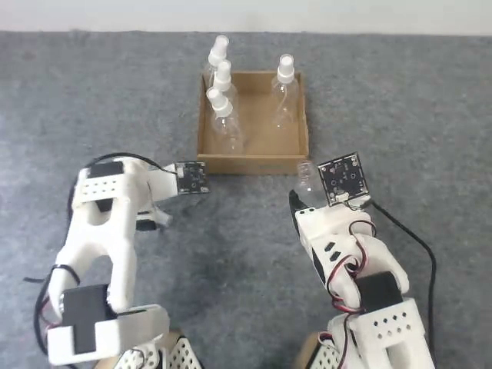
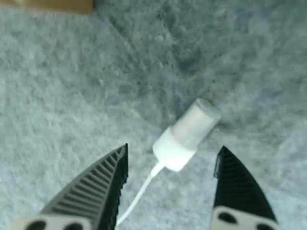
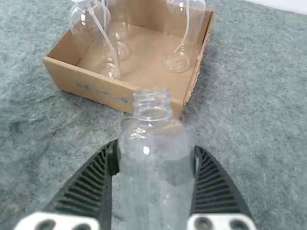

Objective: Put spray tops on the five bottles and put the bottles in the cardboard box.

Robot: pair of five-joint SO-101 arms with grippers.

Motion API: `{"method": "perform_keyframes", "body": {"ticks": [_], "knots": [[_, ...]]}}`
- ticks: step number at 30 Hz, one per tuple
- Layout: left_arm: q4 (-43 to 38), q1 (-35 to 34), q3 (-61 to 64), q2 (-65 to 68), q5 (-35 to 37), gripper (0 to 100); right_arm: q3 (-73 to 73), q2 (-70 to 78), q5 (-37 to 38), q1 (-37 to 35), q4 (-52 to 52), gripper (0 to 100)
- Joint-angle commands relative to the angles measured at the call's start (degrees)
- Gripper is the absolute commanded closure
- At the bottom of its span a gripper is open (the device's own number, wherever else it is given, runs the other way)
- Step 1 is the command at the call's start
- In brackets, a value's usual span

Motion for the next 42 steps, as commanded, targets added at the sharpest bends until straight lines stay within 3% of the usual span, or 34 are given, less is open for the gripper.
{"method": "perform_keyframes", "body": {"ticks": [1,11,17,25,31,38,42], "knots": [[-2.4,2.4,0.4,-0.3,-0.4,73,-0.9,-1.5,0.0,0.6,-1.7,93.5],[-2.4,3.6,0.9,0.3,-0.9,75,-0.9,-1.5,0.0,0.6,-1.7,93.5],[-1.8,3.3,-3.9,9.1,-0.4,77,-0.9,-1.5,0.0,0.6,-1.7,93.5],[5.5,3.6,-9.7,12.1,-0.1,79,-0.9,-1.5,0.0,0.5,-1.7,93.5],[5.8,3.6,-9.3,12.2,2.2,91,-0.9,-1.5,0.0,0.5,-1.8,93.5],[6.2,3.6,-8.7,11.6,7.9,92,-0.9,-1.5,0.0,0.5,-1.8,93.5],[13.7,3.6,-12.7,11.5,11.1,92,-0.9,-1.5,0.0,0.5,-1.8,93.5]]}}
